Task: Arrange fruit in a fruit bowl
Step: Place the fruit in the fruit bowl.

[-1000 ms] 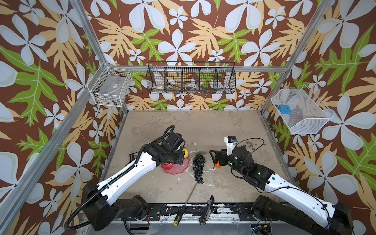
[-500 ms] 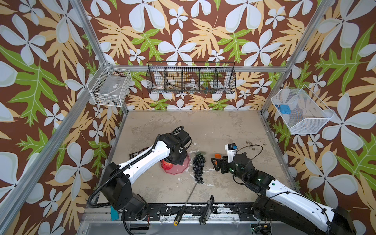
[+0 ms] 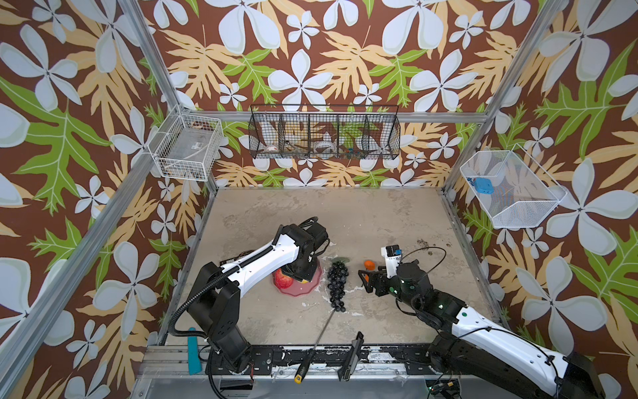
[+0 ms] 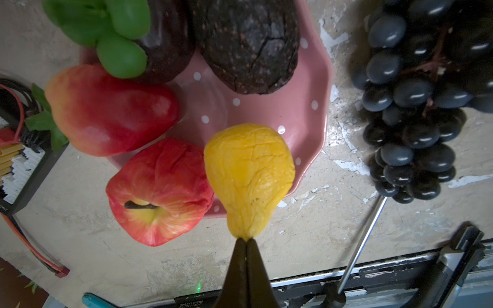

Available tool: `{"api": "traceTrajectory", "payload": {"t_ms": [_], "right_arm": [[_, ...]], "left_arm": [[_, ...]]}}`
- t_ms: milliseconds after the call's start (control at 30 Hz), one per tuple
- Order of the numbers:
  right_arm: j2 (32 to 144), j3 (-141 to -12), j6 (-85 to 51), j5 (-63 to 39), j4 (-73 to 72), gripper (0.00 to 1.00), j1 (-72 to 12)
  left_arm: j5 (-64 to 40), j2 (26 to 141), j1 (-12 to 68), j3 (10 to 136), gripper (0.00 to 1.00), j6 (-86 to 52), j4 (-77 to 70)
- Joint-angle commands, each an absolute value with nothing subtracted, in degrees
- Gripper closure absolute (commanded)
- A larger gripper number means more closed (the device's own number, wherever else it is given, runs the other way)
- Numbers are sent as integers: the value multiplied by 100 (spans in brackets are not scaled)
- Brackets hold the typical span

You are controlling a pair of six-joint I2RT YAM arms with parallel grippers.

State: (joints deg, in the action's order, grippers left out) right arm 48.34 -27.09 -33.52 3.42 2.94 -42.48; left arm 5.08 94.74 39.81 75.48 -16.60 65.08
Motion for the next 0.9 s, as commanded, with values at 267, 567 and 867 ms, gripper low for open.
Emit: {"api": "traceTrajectory", "payload": {"t_ms": [267,567,867], "right_arm": [[4852,-2671,-3306,368,182,13,-4251],[4755,-2637,-3322,398,229,12,-4246],[4800,-2627,-3322,378,220,13,-4245]], "left_arm": [[793,9958,3973,7868,100,-1547,6665],[947,10279,3903,8097,100,-1538,6750],[1233,10430,3834,8164,99,-1573,6761]]}}
